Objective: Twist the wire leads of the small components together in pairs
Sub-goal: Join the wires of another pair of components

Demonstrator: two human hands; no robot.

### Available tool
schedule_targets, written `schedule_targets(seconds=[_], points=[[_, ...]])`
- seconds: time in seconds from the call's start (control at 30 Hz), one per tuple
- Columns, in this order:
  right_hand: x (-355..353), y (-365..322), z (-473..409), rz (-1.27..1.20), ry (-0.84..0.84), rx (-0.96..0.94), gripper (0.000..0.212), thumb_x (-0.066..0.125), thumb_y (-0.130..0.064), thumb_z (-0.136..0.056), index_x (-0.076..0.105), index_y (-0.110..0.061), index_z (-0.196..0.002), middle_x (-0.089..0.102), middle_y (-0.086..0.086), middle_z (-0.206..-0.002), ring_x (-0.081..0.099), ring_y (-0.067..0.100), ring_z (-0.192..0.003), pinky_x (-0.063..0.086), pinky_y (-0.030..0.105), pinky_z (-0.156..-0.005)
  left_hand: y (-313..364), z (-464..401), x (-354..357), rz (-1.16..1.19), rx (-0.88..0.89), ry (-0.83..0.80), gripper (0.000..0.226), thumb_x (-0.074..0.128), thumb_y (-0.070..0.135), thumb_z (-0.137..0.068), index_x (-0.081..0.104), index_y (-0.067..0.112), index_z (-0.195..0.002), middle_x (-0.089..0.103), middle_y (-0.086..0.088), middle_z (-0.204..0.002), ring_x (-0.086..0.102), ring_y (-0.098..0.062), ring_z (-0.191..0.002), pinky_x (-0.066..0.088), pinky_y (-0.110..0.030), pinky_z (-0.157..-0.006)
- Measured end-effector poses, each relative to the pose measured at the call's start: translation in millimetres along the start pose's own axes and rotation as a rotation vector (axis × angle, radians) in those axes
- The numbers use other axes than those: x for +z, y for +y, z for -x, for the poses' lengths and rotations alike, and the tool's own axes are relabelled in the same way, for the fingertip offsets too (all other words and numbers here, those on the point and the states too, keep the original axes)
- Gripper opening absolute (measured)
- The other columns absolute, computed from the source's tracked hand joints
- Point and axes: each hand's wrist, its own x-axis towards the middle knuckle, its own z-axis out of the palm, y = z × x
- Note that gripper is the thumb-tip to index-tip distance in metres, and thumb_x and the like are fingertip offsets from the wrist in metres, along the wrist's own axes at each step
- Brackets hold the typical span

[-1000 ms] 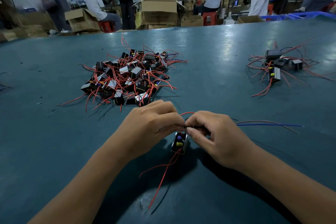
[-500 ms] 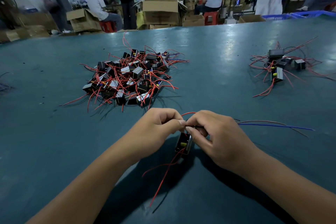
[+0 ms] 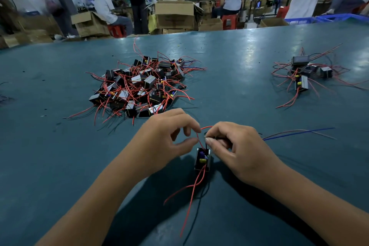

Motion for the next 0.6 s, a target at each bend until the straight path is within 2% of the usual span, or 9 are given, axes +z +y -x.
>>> schedule_targets(seconds=[0.07, 0.13, 0.27, 0.4, 0.6], points=[[-0.7, -0.2, 0.1, -0.015, -0.007, 0.005, 0.009, 0.067, -0.012, -0.089, 0.064, -0.017, -0.082, 0.043, -0.018, -0.058, 0.045, 0.002, -0.059, 0.034, 0.012, -0.058, -2.5, -0.8, 1.1, -0.052, 0.073, -0.005, 0.012, 0.077, 0.029, -0.085, 0.074, 0.024, -0.096, 0.058, 0.012, -0.086, 0.052, -0.011, -0.069, 0.047, -0.033, -0.06], [-0.8, -0.6, 0.8, -0.022, -0.024, 0.001, 0.008, 0.066, -0.013, -0.089, 0.064, -0.018, -0.083, 0.044, -0.017, -0.059, 0.046, 0.003, -0.059, 0.034, 0.013, -0.057, -4.1, -0.9, 4.3, -0.075, 0.104, 0.003, 0.015, 0.072, 0.035, -0.086, 0.075, 0.023, -0.095, 0.06, 0.01, -0.088, 0.053, -0.008, -0.074, 0.049, -0.038, -0.061], [-1.8, -1.2, 1.6, -0.025, -0.046, -0.015, 0.007, 0.065, -0.014, -0.09, 0.065, -0.018, -0.084, 0.046, -0.019, -0.06, 0.046, 0.0, -0.059, 0.032, 0.011, -0.057, -6.7, -1.0, 8.3, -0.109, 0.158, 0.014, 0.014, 0.07, 0.033, -0.089, 0.074, 0.021, -0.093, 0.061, 0.008, -0.089, 0.057, -0.008, -0.08, 0.05, -0.035, -0.062], [-1.7, -2.1, 1.7, -0.033, -0.061, -0.017, 0.007, 0.063, -0.016, -0.089, 0.064, -0.02, -0.084, 0.051, -0.025, -0.066, 0.046, -0.002, -0.059, 0.032, 0.009, -0.058, -9.7, -2.1, 9.7, -0.092, 0.17, 0.002, 0.016, 0.066, 0.033, -0.093, 0.074, 0.02, -0.096, 0.06, 0.008, -0.092, 0.059, -0.013, -0.081, 0.051, -0.04, -0.064], [-1.2, -1.3, 2.4, -0.089, -0.064, 0.023, 0.007, 0.067, -0.014, -0.091, 0.065, -0.017, -0.084, 0.044, -0.013, -0.055, 0.042, 0.004, -0.053, 0.031, 0.01, -0.054, -12.1, -2.0, 10.2, -0.036, 0.165, -0.03, 0.014, 0.067, 0.032, -0.093, 0.072, 0.02, -0.098, 0.058, 0.008, -0.096, 0.059, -0.012, -0.084, 0.051, -0.04, -0.068]])
